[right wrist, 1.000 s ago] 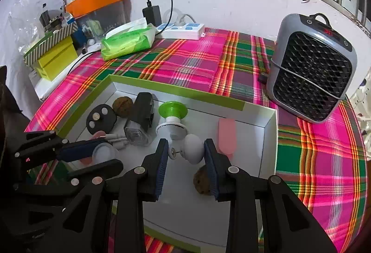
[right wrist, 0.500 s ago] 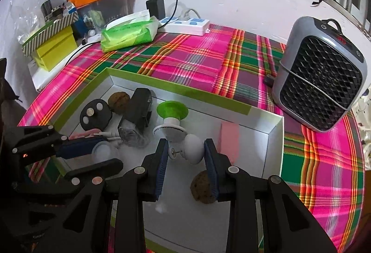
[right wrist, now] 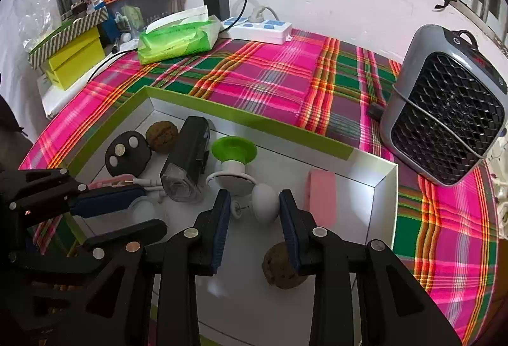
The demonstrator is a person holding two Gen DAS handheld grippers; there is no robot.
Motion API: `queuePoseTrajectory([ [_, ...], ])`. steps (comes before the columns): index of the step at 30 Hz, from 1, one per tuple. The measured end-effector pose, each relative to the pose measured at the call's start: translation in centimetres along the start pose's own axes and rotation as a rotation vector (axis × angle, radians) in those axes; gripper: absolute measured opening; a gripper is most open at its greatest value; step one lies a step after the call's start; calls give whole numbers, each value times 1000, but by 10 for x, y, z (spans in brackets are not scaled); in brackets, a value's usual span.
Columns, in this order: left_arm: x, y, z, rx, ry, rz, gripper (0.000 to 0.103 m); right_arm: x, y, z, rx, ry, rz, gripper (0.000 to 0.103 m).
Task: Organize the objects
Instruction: 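Carry the white container and white egg item into the tray with both grippers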
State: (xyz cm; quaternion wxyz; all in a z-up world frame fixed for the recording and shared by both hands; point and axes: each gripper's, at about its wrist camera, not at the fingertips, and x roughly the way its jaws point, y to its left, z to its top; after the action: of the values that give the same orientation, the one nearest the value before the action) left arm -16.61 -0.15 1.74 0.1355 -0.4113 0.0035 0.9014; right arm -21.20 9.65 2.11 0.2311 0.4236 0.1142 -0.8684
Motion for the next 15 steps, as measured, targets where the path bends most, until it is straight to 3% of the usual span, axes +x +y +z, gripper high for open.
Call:
queuePoseTrajectory([
  [15, -1, 1, -1, 0, 0, 0, 26, 4, 5, 0, -17, 19, -6, 33],
])
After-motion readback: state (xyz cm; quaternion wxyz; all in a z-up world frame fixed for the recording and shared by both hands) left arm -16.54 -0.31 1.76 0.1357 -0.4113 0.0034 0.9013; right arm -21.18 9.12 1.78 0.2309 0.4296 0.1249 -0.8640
